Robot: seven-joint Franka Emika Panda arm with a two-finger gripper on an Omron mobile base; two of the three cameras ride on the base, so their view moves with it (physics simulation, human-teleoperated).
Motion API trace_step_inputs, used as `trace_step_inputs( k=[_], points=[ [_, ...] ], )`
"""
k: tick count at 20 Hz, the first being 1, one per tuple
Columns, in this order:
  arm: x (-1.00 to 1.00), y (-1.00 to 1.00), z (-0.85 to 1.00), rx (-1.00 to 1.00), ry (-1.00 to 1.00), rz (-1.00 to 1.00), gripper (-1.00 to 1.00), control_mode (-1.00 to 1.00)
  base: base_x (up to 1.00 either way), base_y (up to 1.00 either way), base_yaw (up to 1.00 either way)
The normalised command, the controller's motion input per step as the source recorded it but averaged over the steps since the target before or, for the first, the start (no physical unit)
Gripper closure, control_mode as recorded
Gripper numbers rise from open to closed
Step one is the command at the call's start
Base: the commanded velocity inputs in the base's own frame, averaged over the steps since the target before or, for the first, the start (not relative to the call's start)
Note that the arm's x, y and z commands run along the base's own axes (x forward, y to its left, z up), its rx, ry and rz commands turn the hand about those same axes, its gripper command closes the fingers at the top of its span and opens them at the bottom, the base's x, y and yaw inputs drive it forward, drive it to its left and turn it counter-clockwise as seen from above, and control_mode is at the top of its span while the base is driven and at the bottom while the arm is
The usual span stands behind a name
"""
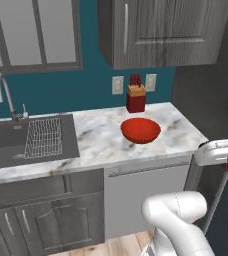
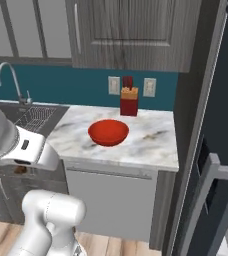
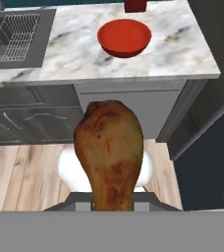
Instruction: Take the potato, chicken drumstick, and lime from the freezer and place them in the bowl on the counter.
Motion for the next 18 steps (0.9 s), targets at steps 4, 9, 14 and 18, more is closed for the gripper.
trace_step_inputs(
  k=[4, 9, 14, 18],
  points=[
    [0.00, 0.00, 0.00, 0.00, 0.00, 0.00, 1.00, 1.00, 0.69, 0.02, -0.01],
    [0.00, 0.00, 0.00, 0.00, 0.00, 0.00, 1.00, 1.00, 0.61, 0.00, -0.01],
    [0.00, 0.00, 0.00, 0.00, 0.00, 0.00, 1.00, 1.00, 0.47, 0.00, 0.00],
    [0.00, 0.00, 0.00, 0.00, 0.00, 0.00, 1.00, 1.00, 0.47, -0.11, 0.00]
  ],
)
